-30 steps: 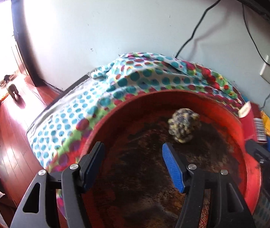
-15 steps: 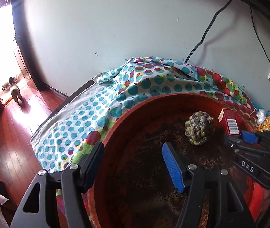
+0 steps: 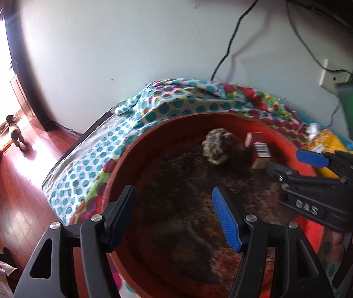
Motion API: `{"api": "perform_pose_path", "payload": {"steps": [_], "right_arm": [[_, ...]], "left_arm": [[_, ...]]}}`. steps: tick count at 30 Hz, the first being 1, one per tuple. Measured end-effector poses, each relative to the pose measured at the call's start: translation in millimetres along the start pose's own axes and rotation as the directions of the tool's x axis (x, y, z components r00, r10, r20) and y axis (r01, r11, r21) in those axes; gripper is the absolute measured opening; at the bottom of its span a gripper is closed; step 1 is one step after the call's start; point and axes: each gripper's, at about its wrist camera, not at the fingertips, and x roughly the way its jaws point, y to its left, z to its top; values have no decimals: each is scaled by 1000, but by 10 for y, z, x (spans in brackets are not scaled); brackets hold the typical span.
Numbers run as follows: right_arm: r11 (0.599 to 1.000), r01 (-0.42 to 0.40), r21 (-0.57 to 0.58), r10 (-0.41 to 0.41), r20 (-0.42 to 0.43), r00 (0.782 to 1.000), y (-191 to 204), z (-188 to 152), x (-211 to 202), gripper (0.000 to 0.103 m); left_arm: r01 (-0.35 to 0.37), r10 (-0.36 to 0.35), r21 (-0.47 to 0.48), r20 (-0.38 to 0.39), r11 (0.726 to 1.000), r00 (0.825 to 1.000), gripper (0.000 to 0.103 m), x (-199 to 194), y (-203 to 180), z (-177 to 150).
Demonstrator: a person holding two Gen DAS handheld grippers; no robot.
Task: Organize objects
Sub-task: 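Withdraw the left gripper from the tray while right grasps the white rolled sock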
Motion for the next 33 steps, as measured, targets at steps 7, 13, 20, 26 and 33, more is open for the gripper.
{"api": "perform_pose_path", "payload": {"steps": [7, 13, 20, 26, 33], "right_arm": [[996, 40, 81, -46, 82, 996, -663, -820, -892, 63], [973, 183, 139, -195, 79, 978, -1311, -1501, -1384, 63], [930, 269, 249, -281, 13, 960, -2044, -1960, -1462, 63], [916, 256, 310, -267, -5, 964, -2333, -2101, -1314, 63], [918, 224, 328, -231, -20, 973, -2472, -2093, -1133, 63]], "left_arm": [[95, -97, 88, 17, 992, 995, 65, -282, -587, -184], [190, -188, 187, -27, 964, 982, 65, -380, -1274, -419], [238, -230, 267, -60, 934, 971, 65, -408, -1865, -621], [238, -225, 296, -77, 925, 971, 65, -335, -2180, -694], [256, -228, 268, -132, 929, 965, 65, -173, -2308, -758]]}}
